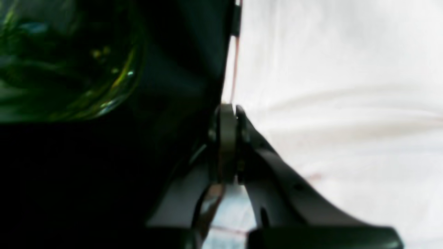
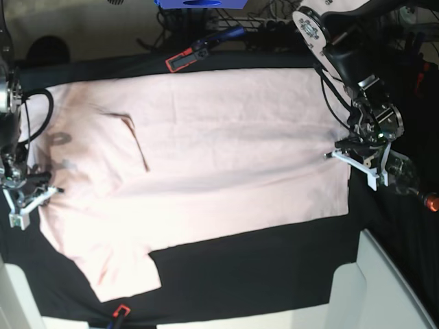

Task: Fold the T-shirt properly
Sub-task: 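Pinch the shirt's side edges with both grippers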

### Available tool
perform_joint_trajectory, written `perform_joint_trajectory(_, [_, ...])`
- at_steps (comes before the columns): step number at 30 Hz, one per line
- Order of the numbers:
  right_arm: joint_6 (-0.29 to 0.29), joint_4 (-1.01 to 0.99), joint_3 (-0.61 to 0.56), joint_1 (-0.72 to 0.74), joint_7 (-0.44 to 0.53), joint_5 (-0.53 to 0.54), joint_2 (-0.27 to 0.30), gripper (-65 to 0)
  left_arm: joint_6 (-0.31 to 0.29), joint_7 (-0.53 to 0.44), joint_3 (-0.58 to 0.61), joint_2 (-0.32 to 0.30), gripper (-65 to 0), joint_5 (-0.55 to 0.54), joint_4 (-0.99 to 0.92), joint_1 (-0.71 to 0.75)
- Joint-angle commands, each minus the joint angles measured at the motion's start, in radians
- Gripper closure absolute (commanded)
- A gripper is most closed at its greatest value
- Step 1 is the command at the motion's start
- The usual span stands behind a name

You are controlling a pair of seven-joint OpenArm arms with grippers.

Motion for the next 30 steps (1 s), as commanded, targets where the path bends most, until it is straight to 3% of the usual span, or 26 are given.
perform_joint_trajectory(1, [-0.005,0.013,0.007,0.03,0.025,0.007,0.023,-0.3,-0.001,-0.024,0.006,-0.014,0.0,-0.006,0.05,-0.01])
perform_joint_trajectory(9, [-0.004,0.085,0.016,-0.024,0.028,0.011,0.024,-0.3,-0.002,-0.024,0.006,-0.013,0.0,-0.006,0.147,0.03])
perform_joint_trajectory(12, [-0.001,0.176,0.11,-0.082,0.022,0.011,0.021,-0.3,-0.002,-0.024,0.006,-0.005,0.0,-0.006,0.17,0.036])
perform_joint_trajectory(16, [0.09,0.252,0.21,-0.125,-0.021,0.011,0.018,-0.3,-0.004,-0.024,0.006,0.014,0.0,-0.006,0.225,0.042])
perform_joint_trajectory(18, [0.107,0.289,0.248,-0.145,-0.047,0.011,0.018,-0.3,-0.005,-0.022,0.006,0.021,0.0,-0.006,0.25,0.051])
perform_joint_trajectory(22, [0.108,0.323,0.257,-0.161,-0.098,0.01,0.024,-0.3,-0.028,-0.022,0.037,0.021,0.0,-0.006,0.273,0.082])
perform_joint_trajectory(30, [0.111,0.393,0.251,-0.211,-0.104,0.008,0.021,-0.3,-0.027,-0.022,0.04,0.021,0.0,-0.006,0.283,0.09])
